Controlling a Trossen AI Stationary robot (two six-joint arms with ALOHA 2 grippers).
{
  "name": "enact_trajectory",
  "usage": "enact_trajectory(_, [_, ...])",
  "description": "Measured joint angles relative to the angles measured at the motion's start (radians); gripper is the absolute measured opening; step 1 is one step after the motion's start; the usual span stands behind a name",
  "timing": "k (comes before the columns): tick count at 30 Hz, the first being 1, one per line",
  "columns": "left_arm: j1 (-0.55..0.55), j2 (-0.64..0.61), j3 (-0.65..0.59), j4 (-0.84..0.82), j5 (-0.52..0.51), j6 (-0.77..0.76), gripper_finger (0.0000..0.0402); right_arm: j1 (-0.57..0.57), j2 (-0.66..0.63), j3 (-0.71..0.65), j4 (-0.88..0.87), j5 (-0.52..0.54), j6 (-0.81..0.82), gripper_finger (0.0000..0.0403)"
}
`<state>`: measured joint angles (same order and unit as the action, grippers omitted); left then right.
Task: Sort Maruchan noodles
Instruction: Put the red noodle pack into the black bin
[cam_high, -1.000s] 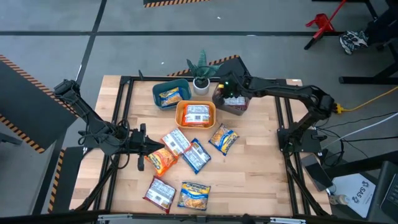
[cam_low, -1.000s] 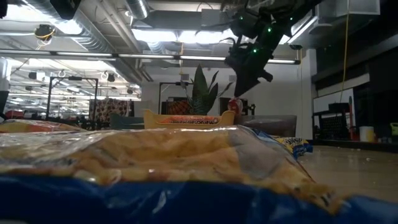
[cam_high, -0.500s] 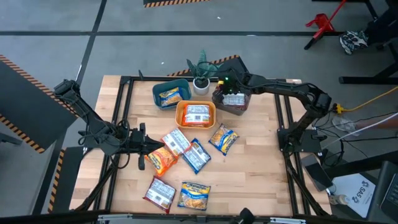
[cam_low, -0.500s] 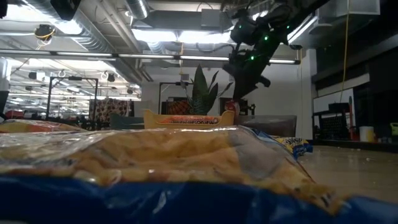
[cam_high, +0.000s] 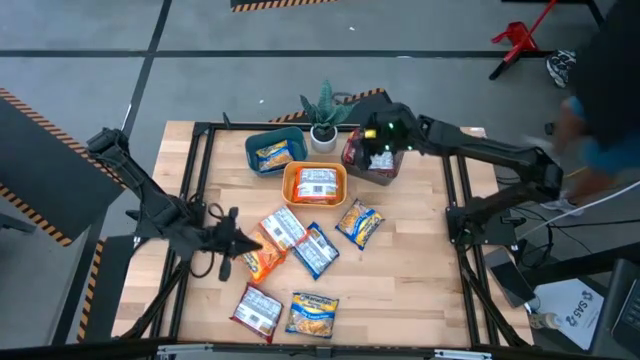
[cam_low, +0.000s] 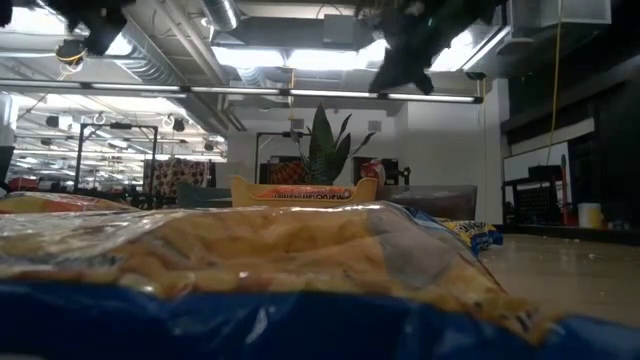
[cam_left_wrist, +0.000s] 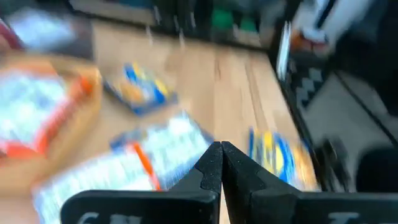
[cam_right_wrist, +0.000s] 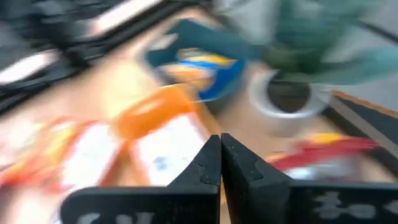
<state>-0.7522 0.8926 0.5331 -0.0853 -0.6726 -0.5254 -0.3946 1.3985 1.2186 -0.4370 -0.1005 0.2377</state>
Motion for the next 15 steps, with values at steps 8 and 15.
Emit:
enact_trajectory(8, [-0.079, 0.158, 0.005, -0.029, 0.123, -0.216, 0.0000, 0.314, -0.022, 0.000, -0.016, -0.018, 0.046, 0.0000])
enact_trajectory(15, [-0.205, 0.345, 0.095, -0.029, 0.142, -0.319, 0.0000, 0.661, 0.047, 0.000, 0.035, 0.247, 0.076, 0.0000])
